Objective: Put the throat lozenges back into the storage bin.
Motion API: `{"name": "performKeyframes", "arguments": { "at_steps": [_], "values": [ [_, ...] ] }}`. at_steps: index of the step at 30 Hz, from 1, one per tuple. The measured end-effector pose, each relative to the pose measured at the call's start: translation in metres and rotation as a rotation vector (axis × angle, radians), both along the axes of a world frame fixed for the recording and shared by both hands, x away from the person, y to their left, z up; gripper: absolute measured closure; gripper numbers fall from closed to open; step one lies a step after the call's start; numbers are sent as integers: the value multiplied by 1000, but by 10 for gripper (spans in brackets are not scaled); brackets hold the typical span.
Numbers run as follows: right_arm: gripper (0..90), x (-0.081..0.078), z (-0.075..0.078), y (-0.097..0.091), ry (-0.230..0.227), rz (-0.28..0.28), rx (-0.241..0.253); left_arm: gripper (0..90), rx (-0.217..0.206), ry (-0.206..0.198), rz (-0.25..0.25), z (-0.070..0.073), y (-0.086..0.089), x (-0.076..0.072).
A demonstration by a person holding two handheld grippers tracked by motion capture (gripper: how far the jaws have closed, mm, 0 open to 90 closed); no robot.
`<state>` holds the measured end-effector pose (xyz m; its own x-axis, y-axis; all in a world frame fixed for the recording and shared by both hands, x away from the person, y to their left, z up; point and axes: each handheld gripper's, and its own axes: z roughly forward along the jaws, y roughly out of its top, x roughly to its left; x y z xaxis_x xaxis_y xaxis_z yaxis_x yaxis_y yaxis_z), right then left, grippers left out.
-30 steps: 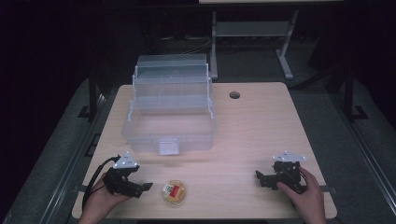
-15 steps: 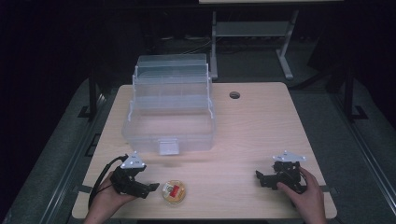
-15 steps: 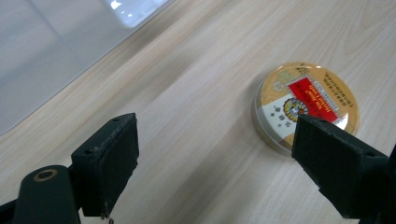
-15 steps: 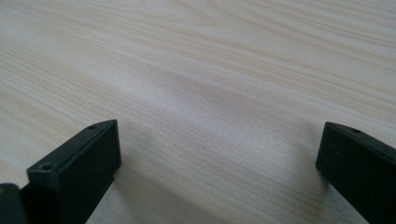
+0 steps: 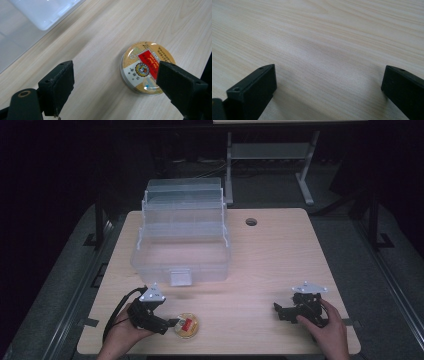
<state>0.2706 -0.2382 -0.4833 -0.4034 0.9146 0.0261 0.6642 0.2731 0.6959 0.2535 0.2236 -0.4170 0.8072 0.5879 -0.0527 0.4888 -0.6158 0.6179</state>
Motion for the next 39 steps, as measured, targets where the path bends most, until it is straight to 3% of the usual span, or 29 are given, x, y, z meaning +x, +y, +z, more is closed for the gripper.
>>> {"name": "performKeyframes", "arguments": {
  "at_steps": [33,39],
  "values": [
    [0,0,0,0,0,6,0,142,27,34,-100,-9,-38,-6],
    [0,0,0,0,0,6,1,142,63,35,-129,-12,-46,-6]
  ]
}}
